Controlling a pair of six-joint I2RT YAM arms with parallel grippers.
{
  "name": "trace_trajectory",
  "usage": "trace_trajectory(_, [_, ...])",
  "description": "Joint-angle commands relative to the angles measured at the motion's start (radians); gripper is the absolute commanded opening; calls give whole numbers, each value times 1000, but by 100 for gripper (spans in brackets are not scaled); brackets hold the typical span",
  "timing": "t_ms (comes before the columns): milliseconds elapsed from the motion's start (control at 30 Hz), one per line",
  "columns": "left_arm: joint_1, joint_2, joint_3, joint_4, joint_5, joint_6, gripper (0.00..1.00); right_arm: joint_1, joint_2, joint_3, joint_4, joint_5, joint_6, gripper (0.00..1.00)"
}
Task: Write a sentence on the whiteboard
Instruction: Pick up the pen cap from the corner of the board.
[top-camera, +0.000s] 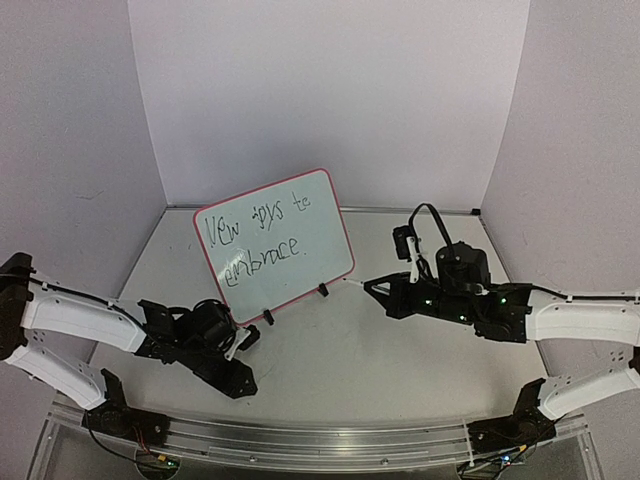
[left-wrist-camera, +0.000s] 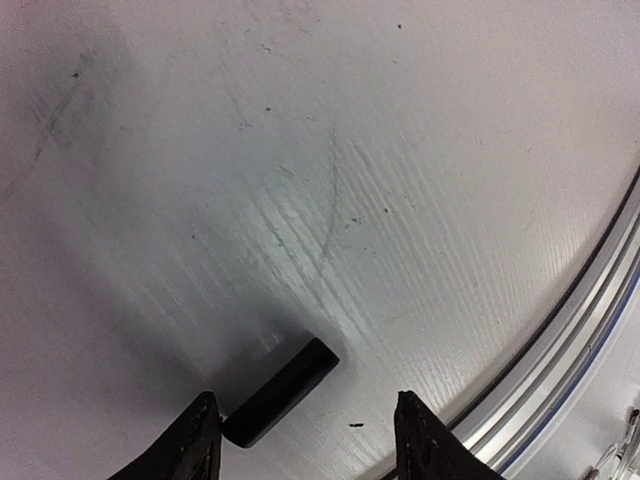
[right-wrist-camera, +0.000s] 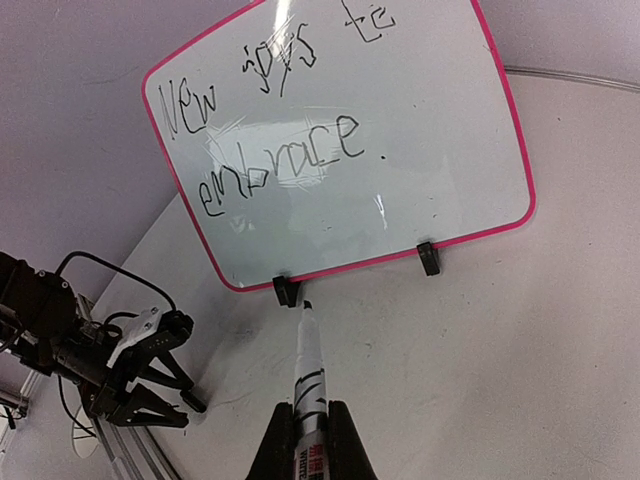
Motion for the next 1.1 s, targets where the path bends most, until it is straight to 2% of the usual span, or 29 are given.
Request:
trace_trajectory(0, [-67,53,45,-37,-19,-42,57,5,-39,-16,24,21,-2,0])
trace_trajectory(133, [-118,97,66,-43,-59,-61,54,5,-51,-24,24,28,1,0])
trace_trajectory(267, [-144,134,103,-80,-106,-60,45,4,-56,-25,22,31,1,0])
trace_trajectory(467, [-163,159,138,-143,-163,-50,38,5,-63,-23,18,41,-4,0])
trace_trajectory(800, [-168,179,145,-156,-165,-59,19,5,-63,-19,2,40,-4,0])
trace_trajectory(1067, [-171,169,117,-132,-119,-57,3,4,-82,18,-135,18,-7,0])
